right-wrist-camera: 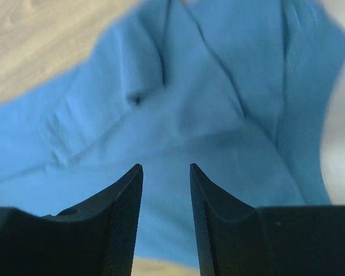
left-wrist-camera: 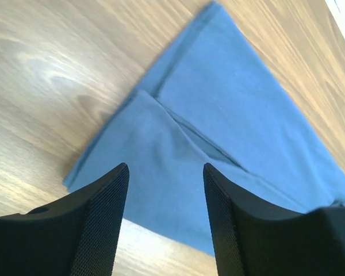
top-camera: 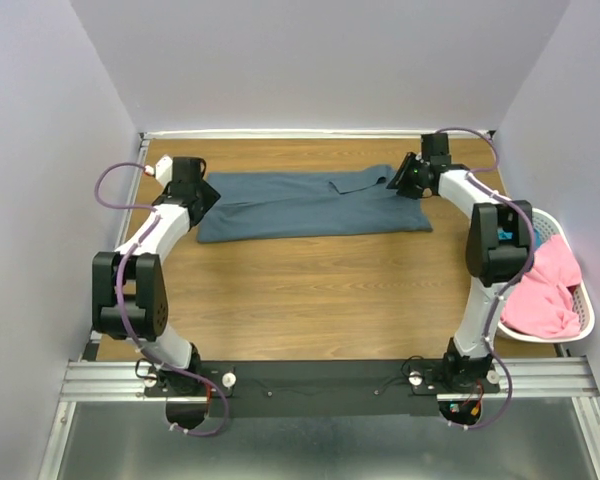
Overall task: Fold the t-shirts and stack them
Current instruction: Fold the tshirt
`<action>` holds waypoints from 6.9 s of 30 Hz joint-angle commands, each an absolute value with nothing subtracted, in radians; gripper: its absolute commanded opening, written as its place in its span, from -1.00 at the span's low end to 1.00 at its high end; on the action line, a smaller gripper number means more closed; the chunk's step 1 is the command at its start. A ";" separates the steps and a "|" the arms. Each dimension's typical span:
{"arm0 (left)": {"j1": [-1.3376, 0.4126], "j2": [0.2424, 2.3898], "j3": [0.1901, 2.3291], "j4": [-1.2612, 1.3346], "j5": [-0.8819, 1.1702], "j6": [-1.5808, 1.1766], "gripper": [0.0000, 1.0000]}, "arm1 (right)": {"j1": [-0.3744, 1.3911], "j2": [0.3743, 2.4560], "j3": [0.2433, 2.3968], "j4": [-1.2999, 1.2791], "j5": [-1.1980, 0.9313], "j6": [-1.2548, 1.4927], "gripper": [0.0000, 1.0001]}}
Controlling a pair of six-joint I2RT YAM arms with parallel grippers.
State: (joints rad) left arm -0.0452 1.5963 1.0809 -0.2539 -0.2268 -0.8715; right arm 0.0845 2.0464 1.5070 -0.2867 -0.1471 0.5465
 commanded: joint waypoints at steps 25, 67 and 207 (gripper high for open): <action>0.021 1.646 0.806 -0.307 -0.175 -0.785 0.03 | -0.164 1.643 0.738 -0.091 -0.164 0.703 -0.54; -0.521 1.808 1.362 -0.262 0.024 -0.787 0.73 | 0.097 2.022 1.419 -0.181 -0.382 0.488 -0.21; -0.627 1.977 1.425 -0.315 0.135 -0.940 0.19 | 0.106 1.822 1.358 -0.446 -0.235 0.408 -0.16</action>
